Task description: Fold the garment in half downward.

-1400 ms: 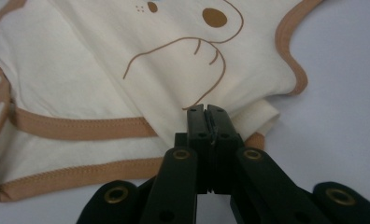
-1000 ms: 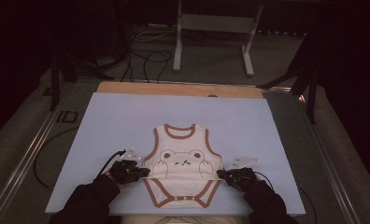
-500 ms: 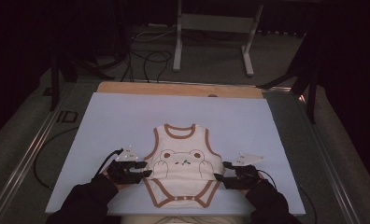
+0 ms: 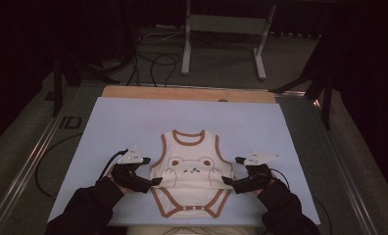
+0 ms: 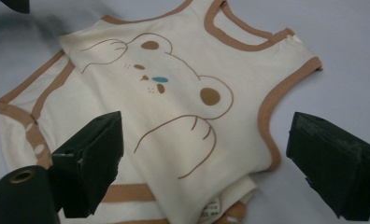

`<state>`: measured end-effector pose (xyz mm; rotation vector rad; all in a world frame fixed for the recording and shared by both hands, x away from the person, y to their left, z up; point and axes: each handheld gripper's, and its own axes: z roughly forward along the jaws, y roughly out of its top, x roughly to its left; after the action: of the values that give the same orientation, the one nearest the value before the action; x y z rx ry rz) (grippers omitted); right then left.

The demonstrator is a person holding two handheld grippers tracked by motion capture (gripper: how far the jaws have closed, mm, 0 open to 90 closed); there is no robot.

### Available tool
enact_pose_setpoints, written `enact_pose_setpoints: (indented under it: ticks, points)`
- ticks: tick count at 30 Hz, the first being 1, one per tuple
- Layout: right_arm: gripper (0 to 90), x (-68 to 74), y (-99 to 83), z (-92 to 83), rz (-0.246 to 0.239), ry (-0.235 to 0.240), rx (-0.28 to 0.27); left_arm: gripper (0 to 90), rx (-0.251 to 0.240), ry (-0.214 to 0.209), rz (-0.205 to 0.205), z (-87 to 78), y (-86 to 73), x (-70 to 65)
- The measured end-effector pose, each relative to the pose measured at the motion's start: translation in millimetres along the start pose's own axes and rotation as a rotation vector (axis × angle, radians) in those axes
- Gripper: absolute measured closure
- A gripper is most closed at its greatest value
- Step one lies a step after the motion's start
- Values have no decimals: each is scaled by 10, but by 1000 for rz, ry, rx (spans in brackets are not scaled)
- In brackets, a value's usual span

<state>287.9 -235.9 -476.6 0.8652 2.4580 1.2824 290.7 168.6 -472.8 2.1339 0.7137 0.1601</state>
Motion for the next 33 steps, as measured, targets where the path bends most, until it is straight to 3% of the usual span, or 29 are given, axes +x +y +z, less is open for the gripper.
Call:
enact_pose_setpoints:
  ticks: [4,6,14,22,25,28,33]
  points:
    - [99,-21,74,7,-13,4,2,39,-11,-26,25,-13,54,26]
    - [102,-57,132,18,-22,6,-6,7,-26,-6,32,-16,88,34]
    - [115,-194,295,47,-62,-14,-32,6,-24,9,77,28,234,134]
    - [136,-364,435,154,-46,-4,-16,6,-21,37,107,133,341,272]
    - [135,-419,471,209,-57,-10,-5,6,-25,25,115,169,383,328]
    - [130,-500,493,278,-42,13,-21,6,-24,30,106,214,415,376]
    - [138,-608,523,384,-31,12,-11,6,-14,32,125,318,466,464]
